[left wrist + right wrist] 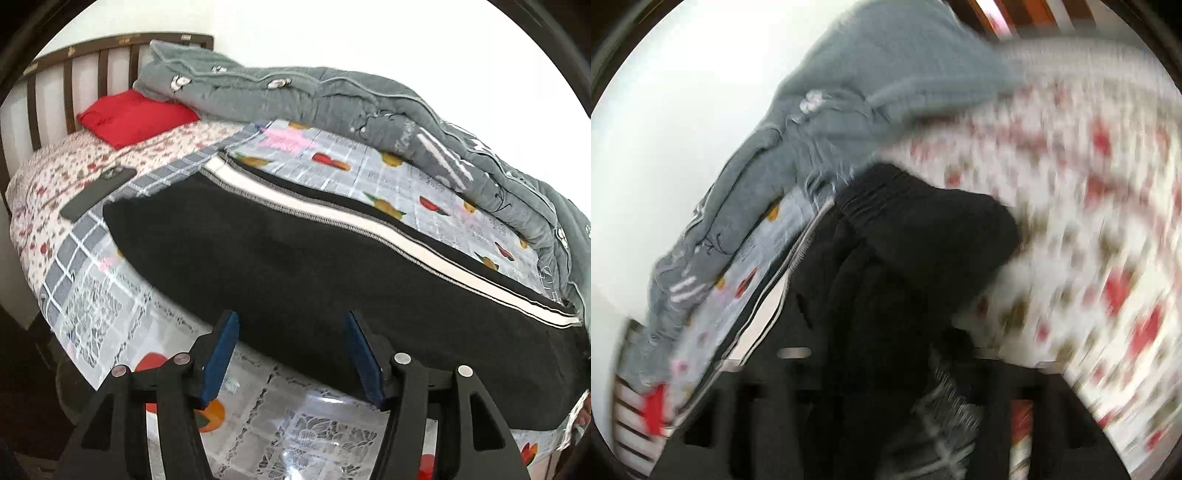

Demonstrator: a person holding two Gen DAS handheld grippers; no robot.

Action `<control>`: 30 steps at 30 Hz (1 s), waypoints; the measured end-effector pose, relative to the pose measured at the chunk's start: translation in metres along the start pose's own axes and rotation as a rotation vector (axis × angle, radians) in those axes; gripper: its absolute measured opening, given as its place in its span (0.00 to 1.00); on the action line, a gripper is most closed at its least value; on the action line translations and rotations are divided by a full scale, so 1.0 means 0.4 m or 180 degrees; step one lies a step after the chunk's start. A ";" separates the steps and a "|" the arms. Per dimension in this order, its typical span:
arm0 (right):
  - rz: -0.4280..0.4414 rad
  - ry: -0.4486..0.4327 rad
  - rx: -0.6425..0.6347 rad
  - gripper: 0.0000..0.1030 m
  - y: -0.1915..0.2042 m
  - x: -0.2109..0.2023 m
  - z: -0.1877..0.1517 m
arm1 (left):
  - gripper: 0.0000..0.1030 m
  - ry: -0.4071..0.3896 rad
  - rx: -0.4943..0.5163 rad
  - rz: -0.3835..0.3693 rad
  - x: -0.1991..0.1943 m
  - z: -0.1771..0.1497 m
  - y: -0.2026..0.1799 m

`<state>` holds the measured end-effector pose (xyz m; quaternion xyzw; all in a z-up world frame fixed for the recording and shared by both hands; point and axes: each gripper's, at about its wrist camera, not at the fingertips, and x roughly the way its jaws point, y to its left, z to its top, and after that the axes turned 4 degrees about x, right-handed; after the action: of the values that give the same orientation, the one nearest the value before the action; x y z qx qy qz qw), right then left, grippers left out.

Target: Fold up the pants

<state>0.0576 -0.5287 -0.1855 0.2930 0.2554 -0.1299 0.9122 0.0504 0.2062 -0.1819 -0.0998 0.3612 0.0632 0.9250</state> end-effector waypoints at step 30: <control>-0.0225 0.0350 -0.1743 0.55 0.493 0.112 -0.100 | 0.62 0.0174 0.0106 0.0142 0.326 0.333 0.157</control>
<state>0.1556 -0.3518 -0.1451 0.0331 0.3402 -0.0717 0.9370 0.2212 0.3037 -0.1838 -0.0779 0.3895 0.0750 0.9146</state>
